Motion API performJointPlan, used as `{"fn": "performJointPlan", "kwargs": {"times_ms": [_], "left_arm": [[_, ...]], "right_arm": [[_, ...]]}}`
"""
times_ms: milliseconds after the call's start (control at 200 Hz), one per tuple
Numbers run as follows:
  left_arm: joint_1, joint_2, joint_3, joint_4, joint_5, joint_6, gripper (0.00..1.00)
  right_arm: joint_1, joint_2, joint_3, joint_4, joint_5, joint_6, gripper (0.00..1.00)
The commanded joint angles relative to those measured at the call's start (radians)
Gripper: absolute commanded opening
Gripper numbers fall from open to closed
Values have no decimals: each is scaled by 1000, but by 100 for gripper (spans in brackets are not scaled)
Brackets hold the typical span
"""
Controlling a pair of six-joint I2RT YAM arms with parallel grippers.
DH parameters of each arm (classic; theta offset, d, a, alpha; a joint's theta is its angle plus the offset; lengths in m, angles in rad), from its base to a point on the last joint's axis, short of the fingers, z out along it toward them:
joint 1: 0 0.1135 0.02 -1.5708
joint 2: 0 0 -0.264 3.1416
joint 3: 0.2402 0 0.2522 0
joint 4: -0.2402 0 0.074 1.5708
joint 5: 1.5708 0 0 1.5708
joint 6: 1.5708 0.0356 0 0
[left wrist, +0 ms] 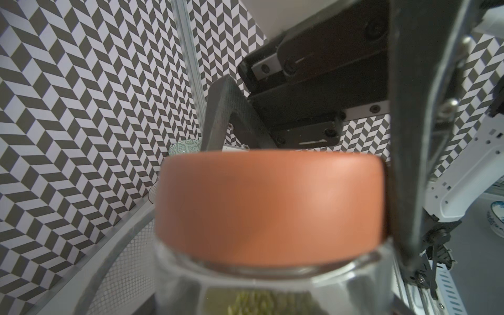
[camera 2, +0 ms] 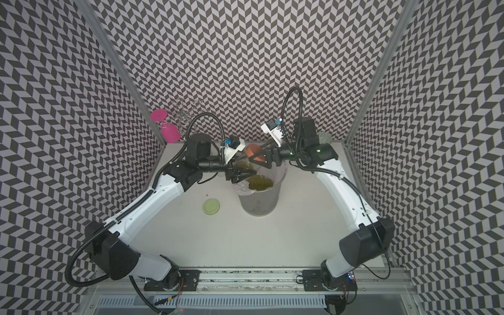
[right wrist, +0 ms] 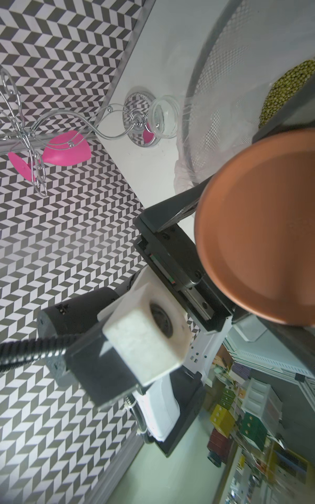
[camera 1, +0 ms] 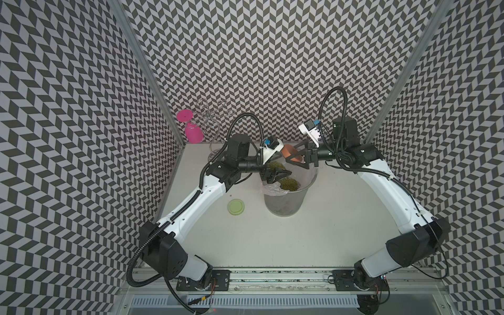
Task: Empty moldy mung beans from jars
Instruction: Unscrew the lid from the jar.
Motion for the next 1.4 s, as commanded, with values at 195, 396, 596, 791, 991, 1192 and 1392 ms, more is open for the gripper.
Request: {"fn": "performJointPlan", "kwargs": {"times_ms": [195,396,596,791,991,1192,1392], "left_arm": [[85,-34,30,167,241,-54,22],[71,-52,2,151,86,-20,20],[-4,-69,-3,112,-107,55,19],[-63,-113,-56,154,-285,75,18],[-109,-150,-81,177,-427,107,17],[-136,-174,-111,215,-506,126,17],[-156,-179,-116,207,-550,144,16]], "right_arm": [[-45,109,178,-191,-176,-216,77],[-46,21,62,18,69,52,99],[-44,-24,40,84,165,259,99],[-24,-1,106,18,209,402,99],[38,48,165,-166,321,353,99],[81,55,151,-182,350,355,99],[81,55,152,-161,348,355,84]]}}
